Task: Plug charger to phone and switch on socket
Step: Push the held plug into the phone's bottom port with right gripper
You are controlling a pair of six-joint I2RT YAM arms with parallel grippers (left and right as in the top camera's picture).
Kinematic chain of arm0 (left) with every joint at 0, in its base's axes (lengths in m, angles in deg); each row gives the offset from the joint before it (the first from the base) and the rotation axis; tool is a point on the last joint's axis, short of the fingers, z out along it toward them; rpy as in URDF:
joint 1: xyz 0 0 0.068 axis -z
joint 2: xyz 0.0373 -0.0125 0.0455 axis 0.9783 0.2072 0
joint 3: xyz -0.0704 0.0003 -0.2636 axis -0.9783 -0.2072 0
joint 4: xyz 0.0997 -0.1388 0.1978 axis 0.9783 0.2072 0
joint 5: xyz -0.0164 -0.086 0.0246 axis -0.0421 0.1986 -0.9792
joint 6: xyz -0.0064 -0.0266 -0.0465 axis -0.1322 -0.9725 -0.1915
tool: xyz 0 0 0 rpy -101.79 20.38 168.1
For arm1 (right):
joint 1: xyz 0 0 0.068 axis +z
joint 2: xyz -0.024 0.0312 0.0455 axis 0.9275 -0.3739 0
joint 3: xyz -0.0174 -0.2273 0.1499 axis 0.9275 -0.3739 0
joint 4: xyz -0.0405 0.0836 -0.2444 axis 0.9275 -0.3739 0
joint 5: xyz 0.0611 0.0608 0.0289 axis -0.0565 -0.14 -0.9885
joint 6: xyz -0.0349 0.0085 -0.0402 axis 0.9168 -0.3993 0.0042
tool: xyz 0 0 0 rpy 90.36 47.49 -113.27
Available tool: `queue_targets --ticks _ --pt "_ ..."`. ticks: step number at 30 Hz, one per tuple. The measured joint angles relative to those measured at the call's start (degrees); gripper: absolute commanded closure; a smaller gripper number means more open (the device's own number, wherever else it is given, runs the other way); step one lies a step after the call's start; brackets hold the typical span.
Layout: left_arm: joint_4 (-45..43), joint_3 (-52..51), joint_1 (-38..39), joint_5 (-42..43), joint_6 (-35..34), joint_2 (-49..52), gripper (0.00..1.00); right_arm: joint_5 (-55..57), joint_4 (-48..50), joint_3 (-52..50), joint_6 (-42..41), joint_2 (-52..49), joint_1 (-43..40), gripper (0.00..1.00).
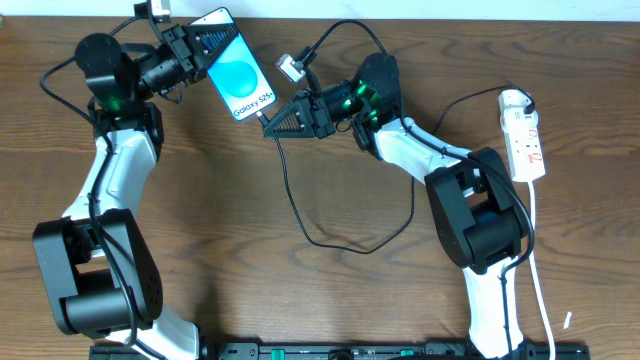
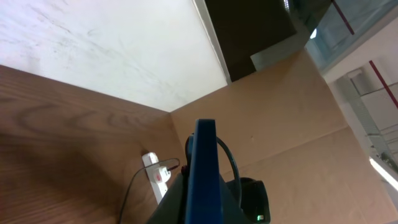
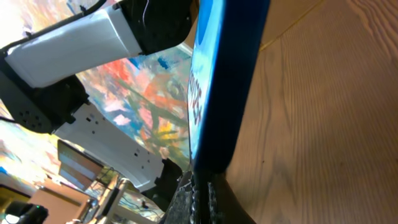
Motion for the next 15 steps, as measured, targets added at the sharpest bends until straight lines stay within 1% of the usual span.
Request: queue_targets --ticks 15 --pt "-0.11 0.0 -0.11 -0.81 -1.55 0.0 0.93 1.4 8.09 -0.04 -10.21 0.0 0.26 0.99"
